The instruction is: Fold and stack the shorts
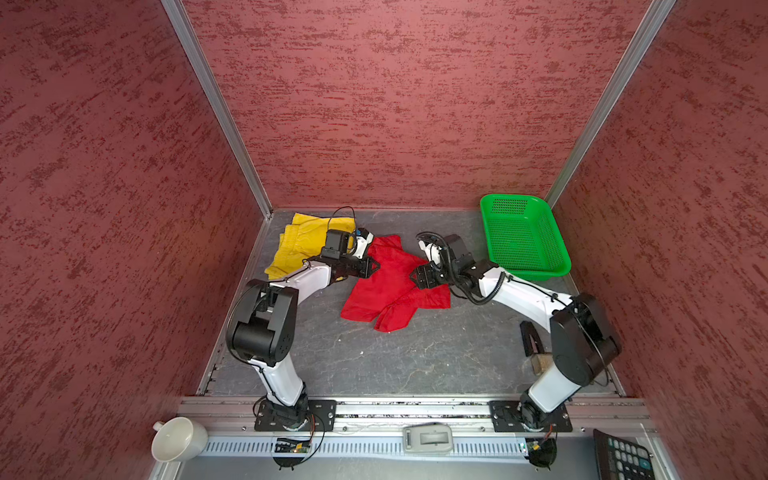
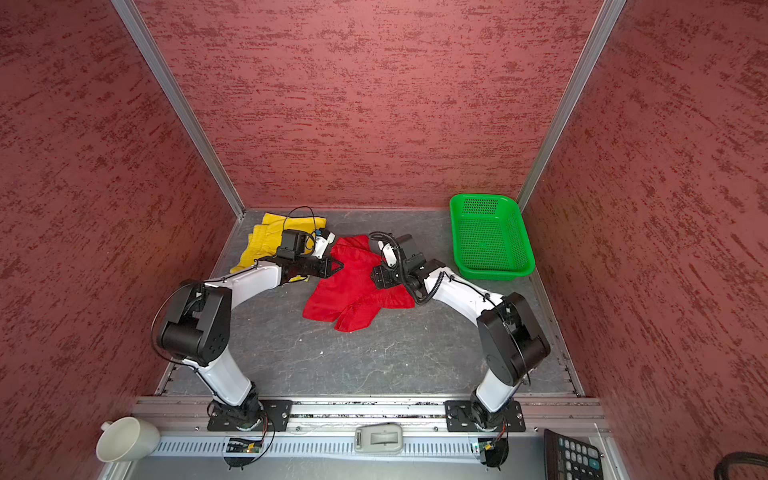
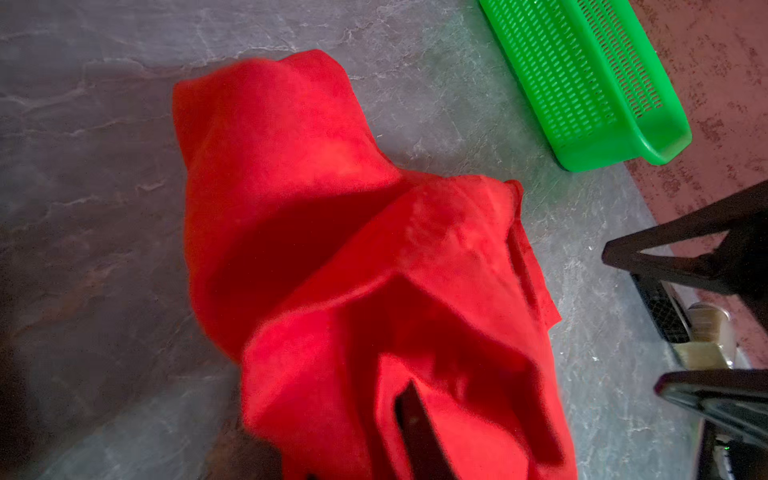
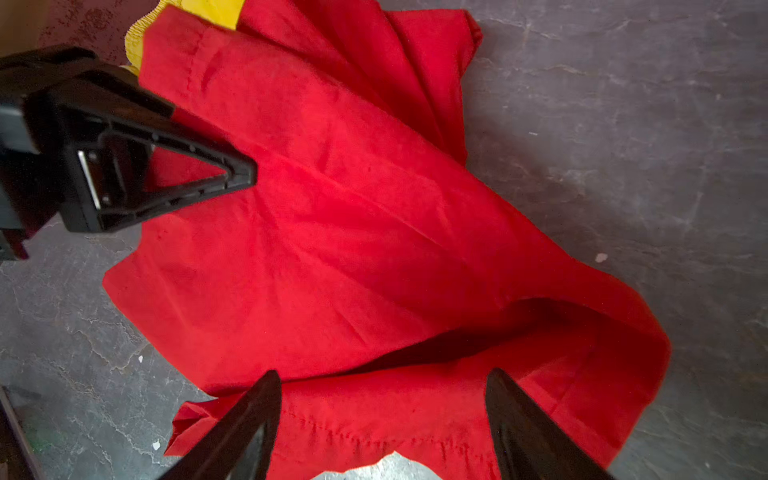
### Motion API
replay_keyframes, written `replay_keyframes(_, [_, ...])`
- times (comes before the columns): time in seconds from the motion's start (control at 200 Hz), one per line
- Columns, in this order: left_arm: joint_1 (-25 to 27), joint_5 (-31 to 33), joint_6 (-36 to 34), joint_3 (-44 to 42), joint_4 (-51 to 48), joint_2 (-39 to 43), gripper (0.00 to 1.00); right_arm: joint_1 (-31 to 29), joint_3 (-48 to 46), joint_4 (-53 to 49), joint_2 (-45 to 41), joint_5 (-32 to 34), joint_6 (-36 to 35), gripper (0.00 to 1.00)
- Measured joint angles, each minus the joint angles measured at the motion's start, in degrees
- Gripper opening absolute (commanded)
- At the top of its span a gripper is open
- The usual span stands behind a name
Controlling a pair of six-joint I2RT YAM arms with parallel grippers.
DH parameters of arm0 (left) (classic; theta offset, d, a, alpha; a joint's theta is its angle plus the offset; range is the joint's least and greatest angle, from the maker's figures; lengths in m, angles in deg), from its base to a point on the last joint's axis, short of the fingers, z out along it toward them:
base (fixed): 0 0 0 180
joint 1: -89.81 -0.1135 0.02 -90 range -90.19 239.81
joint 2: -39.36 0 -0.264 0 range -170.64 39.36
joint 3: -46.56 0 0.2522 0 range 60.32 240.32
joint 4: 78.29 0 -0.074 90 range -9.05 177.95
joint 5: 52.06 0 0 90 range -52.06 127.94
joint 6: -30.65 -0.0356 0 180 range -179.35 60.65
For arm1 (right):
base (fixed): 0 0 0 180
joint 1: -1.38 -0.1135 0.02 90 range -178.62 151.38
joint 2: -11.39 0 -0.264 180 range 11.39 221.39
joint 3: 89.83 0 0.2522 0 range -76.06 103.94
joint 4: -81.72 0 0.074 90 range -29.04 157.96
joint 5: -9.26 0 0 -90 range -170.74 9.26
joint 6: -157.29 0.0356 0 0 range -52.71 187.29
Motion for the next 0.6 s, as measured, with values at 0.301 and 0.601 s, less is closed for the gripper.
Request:
replay_keyframes(0.301, [5.9, 9.4, -7.9, 24.8, -21.2, 11.3, 0.00, 0.1, -9.9, 5.0, -9.5, 0.1, -2.7, 0.79])
replay_keyframes(0.601, [13.9, 14.9, -7.4, 40.7, -28.5, 15.8, 0.02, 0.1, -15.1, 13.3, -21.2, -3.3, -3.9, 0.81])
